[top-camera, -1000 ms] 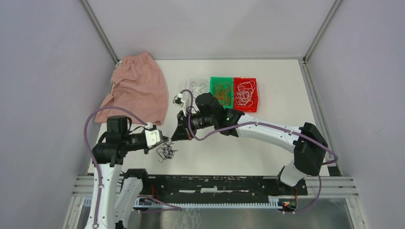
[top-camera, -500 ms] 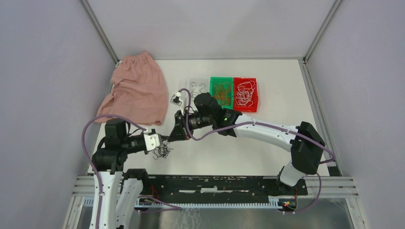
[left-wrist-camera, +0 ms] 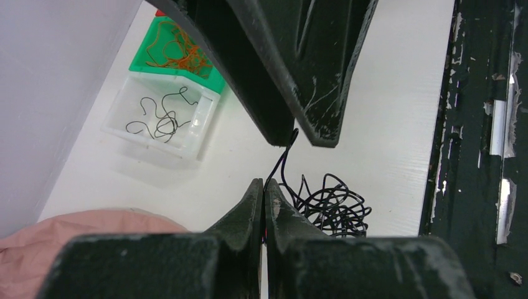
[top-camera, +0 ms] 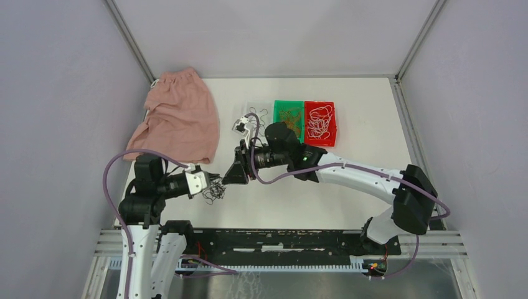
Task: Untangle the cables
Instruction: Untie the cable.
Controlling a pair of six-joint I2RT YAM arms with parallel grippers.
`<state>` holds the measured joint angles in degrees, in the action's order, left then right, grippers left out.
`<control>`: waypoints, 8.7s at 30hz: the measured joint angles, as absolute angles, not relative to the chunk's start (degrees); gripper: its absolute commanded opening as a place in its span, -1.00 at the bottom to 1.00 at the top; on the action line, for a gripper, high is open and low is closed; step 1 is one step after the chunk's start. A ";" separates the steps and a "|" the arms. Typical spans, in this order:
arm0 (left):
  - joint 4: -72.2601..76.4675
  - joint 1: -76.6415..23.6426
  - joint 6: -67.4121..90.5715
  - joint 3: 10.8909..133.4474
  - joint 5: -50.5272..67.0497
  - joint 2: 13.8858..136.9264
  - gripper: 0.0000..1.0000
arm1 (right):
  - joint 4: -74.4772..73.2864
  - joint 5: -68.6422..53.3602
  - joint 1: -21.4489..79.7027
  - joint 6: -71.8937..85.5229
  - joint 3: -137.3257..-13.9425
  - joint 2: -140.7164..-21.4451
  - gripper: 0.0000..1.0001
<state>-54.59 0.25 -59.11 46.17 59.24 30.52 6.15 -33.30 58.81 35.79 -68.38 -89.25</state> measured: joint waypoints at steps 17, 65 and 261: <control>-34.61 0.25 -31.33 48.34 63.59 30.35 -0.93 | 16.10 -28.51 51.03 45.82 -62.39 -85.21 0.47; -10.68 0.30 -8.71 63.68 61.73 36.88 -0.94 | 11.44 0.97 57.95 46.57 -49.34 -92.73 -0.85; 10.37 1.02 1.02 68.07 55.53 37.34 -0.83 | 30.44 -24.97 59.46 43.68 -55.99 -87.18 0.37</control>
<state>10.37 1.02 1.02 68.07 55.53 37.34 30.44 -24.97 59.46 43.68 -55.99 -87.18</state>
